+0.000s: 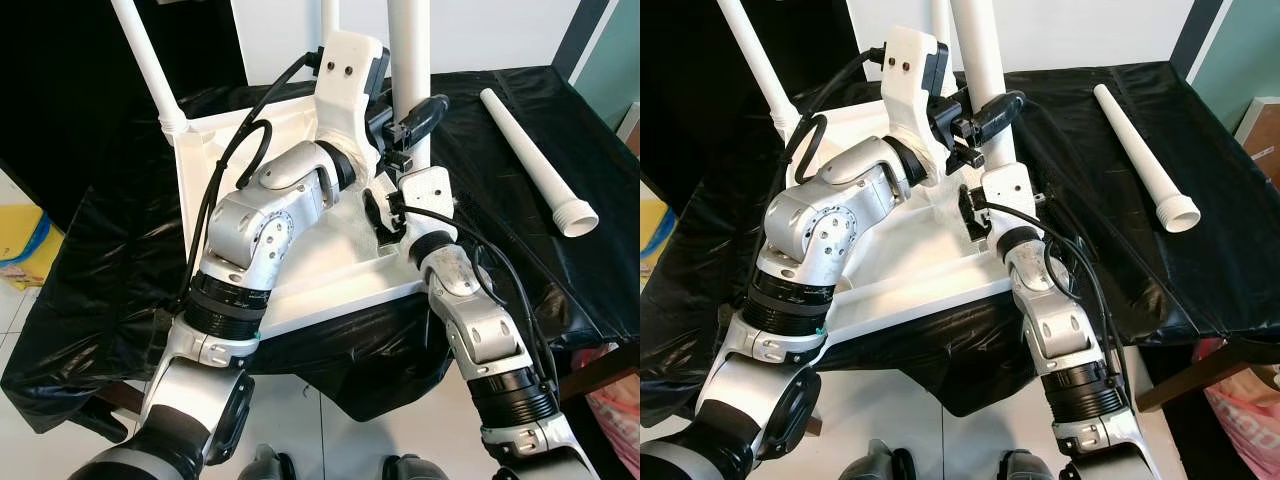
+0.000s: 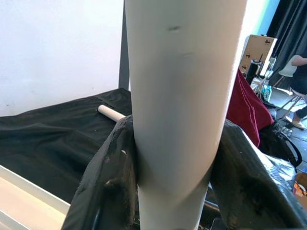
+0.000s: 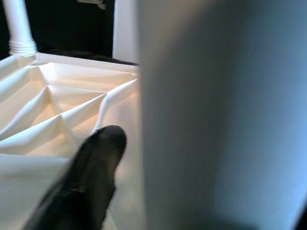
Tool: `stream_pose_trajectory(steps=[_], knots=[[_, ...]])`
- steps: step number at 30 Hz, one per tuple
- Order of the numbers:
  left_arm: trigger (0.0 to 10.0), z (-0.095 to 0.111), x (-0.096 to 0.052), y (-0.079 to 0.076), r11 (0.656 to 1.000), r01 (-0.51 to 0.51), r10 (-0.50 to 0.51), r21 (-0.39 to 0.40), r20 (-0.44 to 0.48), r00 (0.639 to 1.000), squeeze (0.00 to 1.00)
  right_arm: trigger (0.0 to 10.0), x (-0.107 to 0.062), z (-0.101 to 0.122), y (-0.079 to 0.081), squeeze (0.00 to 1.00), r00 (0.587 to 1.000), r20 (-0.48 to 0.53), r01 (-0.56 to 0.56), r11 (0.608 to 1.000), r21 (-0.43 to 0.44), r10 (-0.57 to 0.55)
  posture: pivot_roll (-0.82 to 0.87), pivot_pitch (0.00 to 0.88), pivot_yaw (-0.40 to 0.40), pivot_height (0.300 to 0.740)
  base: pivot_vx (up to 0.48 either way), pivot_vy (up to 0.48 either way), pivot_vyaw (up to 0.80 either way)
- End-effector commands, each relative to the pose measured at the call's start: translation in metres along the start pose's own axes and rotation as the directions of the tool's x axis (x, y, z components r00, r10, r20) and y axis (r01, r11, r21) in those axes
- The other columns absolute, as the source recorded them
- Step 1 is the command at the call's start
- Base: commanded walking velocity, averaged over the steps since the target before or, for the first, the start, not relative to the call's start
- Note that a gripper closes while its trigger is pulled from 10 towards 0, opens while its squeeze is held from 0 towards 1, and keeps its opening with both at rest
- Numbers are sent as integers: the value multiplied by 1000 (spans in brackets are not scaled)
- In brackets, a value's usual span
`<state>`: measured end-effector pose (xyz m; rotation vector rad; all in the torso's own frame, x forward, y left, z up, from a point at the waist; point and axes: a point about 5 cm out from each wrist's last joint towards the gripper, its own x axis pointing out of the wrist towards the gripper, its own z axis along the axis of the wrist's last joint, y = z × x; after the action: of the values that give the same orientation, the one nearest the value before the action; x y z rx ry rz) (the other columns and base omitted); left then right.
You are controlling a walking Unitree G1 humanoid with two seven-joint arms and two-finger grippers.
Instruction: Building children table
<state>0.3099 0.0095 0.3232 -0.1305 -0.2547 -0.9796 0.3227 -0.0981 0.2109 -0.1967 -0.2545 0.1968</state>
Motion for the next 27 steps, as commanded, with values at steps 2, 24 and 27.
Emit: stream_pose_trajectory(steps=[2,24,27], knots=[[10000,4,4,-10,998,56,-56,-7,10,998,0,0,2,5,3,0,1000,28,-5,1000,7,4,-109,92,51,740,0,0,0],[10000,10,-1,3,1000,-22,22,7,70,997,0,10000,1,-4,-19,0,988,-30,155,980,121,-152,-111,62,37,740,0,0,0],[10000,13,-4,10,998,-67,65,18,99,993,0,10000,1,-6,-27,0,980,-40,199,970,142,-195,-114,59,40,740,0,0,0]])
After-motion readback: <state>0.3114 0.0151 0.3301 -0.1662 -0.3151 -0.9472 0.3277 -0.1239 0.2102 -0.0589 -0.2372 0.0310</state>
